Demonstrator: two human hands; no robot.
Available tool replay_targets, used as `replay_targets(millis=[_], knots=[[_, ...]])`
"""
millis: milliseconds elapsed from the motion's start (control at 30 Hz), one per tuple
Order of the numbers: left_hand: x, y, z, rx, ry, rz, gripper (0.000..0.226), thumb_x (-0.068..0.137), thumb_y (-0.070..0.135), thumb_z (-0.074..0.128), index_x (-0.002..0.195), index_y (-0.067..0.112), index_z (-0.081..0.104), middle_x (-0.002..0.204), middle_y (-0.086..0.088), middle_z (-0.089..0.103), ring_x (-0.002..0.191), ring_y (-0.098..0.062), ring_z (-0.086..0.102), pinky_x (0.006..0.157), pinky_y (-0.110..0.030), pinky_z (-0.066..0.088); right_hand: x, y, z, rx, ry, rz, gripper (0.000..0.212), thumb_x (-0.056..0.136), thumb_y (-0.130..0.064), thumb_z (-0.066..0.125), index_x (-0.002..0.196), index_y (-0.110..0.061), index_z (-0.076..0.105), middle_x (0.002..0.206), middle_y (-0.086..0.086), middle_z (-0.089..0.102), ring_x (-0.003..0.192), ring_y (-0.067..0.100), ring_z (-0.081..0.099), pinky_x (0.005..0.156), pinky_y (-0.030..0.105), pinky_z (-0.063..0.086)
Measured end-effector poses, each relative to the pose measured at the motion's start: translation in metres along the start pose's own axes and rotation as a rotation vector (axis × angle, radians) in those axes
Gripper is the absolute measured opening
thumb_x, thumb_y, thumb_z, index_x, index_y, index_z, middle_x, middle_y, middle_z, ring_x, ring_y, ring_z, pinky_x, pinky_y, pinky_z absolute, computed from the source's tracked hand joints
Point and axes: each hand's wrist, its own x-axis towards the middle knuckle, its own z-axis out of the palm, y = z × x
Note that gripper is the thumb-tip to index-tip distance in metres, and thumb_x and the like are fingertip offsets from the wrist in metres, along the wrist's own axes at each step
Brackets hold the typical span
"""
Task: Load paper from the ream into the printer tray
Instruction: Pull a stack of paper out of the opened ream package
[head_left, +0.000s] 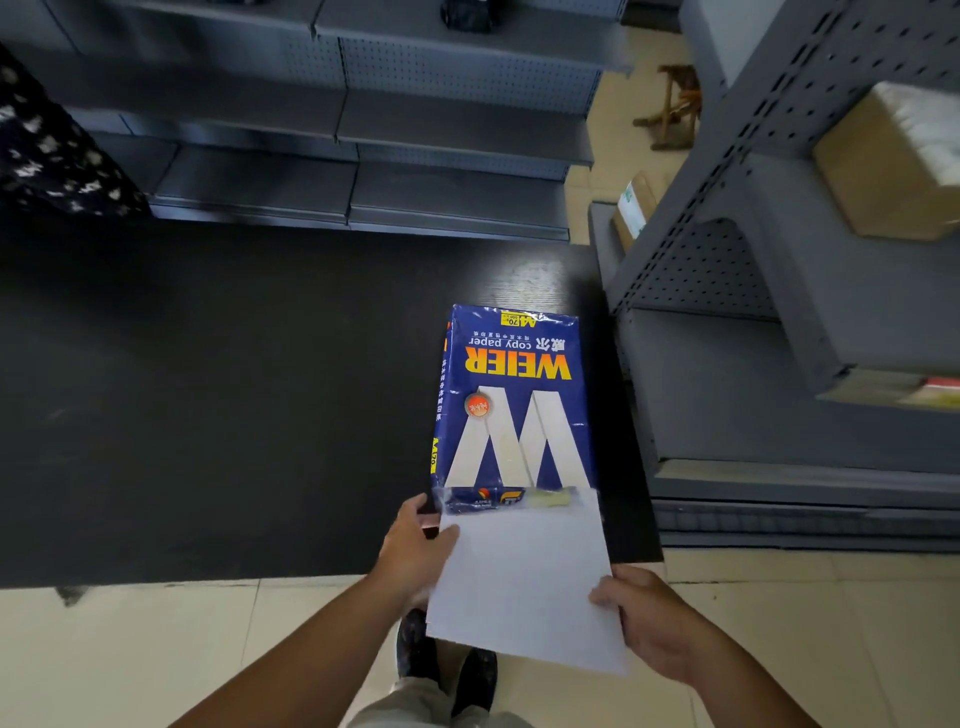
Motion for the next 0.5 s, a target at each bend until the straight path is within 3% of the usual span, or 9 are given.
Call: replay_targets(millis=[67,167,233,333,500], knots=[[-0.005,-0.009,0.006,0.079,-0.01,0.037,0.056,0.086,0.022,0.063,0.138,0.027,0.041,0.111,0.006,0.066,0.099,-0.018,0.065,0.088,-0.044,0.056,0.002,0.005,0.007,0.02,0.112,-0.037,0.019,0.09,-0.006,0.056,0.104,0.001,0.066,0.1,0.021,0.075,0.087,0.034,0.07,0.079,0.04,0.054],[-0.02,-0.024,0.017,0.106,0.039,0.124,0.049,0.088,0.017,0.054,0.134,0.031,0.05,0.107,0.007,0.071,0.096,-0.015,0.068,0.089,-0.044,0.056,0.003,0.014,0.02,-0.017,0.2,-0.143,0.022,0.094,-0.016,0.059,0.113,-0.007,0.063,0.102,0.012,0.076,0.089,0.03,0.073,0.087,0.046,0.057],[-0.039,-0.031,0.023,0.13,0.081,0.193,0.048,0.091,0.016,0.05,0.136,0.036,0.047,0.112,0.008,0.069,0.098,-0.013,0.066,0.091,-0.041,0.055,-0.004,0.02,0.026,-0.061,0.228,-0.216,0.03,0.094,-0.014,0.059,0.123,-0.023,0.055,0.112,0.005,0.069,0.096,0.026,0.069,0.09,0.044,0.056],[-0.07,-0.043,0.031,0.16,0.163,0.266,0.05,0.095,0.02,0.047,0.139,0.041,0.04,0.115,0.007,0.067,0.097,-0.018,0.064,0.088,-0.037,0.052,-0.018,0.036,0.025,-0.073,0.225,-0.319,0.05,0.094,-0.011,0.058,0.136,-0.036,0.047,0.121,0.001,0.065,0.105,0.022,0.066,0.096,0.045,0.053],[-0.135,-0.082,0.053,0.154,0.277,0.372,0.047,0.096,0.014,0.044,0.137,0.038,0.045,0.117,0.009,0.065,0.098,-0.016,0.063,0.087,-0.033,0.051,-0.058,0.087,0.013,-0.114,0.163,-0.415,0.057,0.094,-0.007,0.055,0.14,-0.039,0.044,0.125,-0.001,0.065,0.107,0.02,0.065,0.097,0.043,0.052]])
